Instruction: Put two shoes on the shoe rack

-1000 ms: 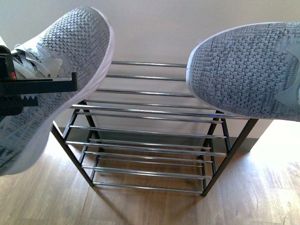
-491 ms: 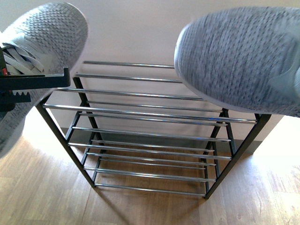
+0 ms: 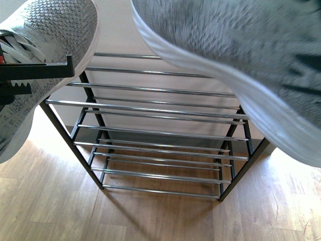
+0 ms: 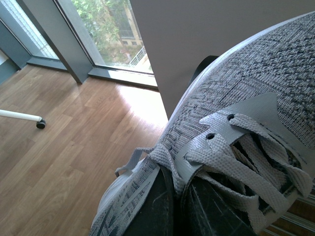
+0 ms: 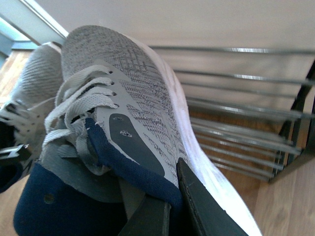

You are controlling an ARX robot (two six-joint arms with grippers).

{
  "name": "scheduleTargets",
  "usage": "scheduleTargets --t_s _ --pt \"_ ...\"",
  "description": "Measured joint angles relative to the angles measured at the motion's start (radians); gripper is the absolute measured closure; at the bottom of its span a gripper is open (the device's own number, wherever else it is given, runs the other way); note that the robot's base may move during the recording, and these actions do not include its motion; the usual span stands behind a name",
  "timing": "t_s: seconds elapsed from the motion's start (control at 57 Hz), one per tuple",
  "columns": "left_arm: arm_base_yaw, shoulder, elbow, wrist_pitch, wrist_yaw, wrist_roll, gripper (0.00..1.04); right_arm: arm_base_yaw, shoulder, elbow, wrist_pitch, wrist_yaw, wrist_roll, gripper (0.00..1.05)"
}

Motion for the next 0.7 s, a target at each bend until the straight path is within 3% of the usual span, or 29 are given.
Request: scheduleTargets --t_s 0.158,0.316,0.702 --pt "-0.001 0.000 0.000 0.000 0.010 0.000 1.03 0.061 0.225 0.107 -0.064 0.139 0.320 1.03" --pt "-0.001 0.000 0.000 0.000 0.005 0.000 1.03 0.045 0.430 0.255 -0.039 0.214 0.523 1.03" --pt "-0.001 0.000 0.000 0.000 0.006 0.000 1.03 -0.047 0.715 0.380 0.014 0.340 0.718 1.03"
